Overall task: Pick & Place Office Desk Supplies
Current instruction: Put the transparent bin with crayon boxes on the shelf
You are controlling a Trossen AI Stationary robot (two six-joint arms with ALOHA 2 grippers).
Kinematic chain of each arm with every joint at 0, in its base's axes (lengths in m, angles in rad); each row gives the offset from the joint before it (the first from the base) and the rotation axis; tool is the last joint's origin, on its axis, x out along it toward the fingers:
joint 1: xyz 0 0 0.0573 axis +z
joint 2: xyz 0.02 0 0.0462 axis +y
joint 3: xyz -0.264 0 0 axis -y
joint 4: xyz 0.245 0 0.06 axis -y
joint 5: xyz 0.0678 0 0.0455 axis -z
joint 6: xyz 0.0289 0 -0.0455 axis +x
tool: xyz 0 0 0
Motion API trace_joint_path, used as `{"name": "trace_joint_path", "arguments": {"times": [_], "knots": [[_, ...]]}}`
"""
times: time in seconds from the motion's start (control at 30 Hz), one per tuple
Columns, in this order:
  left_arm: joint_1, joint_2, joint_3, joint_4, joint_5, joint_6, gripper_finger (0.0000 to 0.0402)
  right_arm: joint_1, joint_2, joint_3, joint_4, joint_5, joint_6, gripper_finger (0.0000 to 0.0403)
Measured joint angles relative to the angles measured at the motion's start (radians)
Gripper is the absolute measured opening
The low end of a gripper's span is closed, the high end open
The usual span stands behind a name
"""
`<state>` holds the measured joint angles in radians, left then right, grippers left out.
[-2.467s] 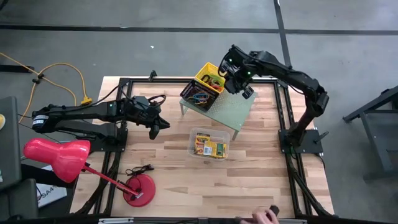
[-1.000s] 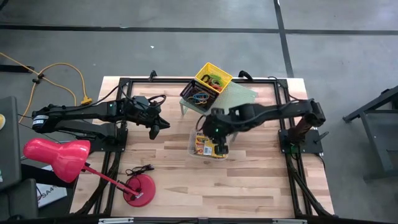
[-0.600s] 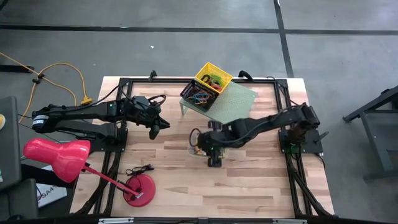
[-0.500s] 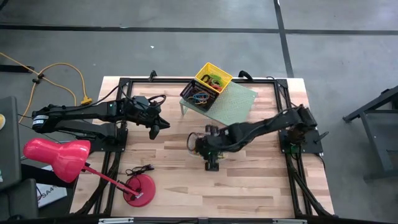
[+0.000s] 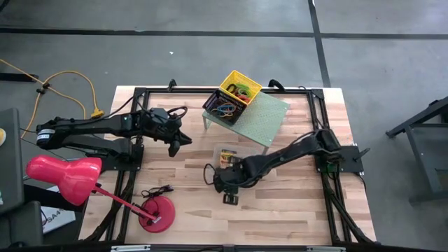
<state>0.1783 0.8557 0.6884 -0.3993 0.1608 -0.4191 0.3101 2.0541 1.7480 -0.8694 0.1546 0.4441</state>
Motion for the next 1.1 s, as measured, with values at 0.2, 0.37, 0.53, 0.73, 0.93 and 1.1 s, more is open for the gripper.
{"name": "trace_joint_path", "arguments": {"times": [0.2, 0.37, 0.53, 0.73, 0.93, 1.1], "knots": [[0.000, 0.016, 0.001, 0.021, 0.000, 0.000, 0.0052, -0.003, 0.038, -0.002, -0.031, 0.001, 0.035, 0.0128], [0.000, 0.028, 0.001, 0.039, -0.001, 0.000, 0.0052, -0.004, 0.051, -0.001, -0.050, 0.027, 0.050, 0.0128], [0.000, 0.034, 0.000, 0.047, -0.001, 0.000, 0.0052, -0.005, 0.051, -0.001, -0.046, 0.053, 0.050, 0.0128], [0.000, 0.035, 0.000, 0.049, -0.001, 0.000, 0.0052, -0.006, 0.049, -0.023, -0.028, 0.055, 0.050, 0.0128], [0.000, 0.035, 0.000, 0.049, -0.001, 0.000, 0.0052, -0.005, 0.050, -0.079, 0.016, 0.045, 0.076, 0.0128], [0.000, 0.035, 0.000, 0.049, -0.001, 0.000, 0.0052, -0.005, 0.050, -0.110, 0.053, 0.029, 0.083, 0.0128]]}}
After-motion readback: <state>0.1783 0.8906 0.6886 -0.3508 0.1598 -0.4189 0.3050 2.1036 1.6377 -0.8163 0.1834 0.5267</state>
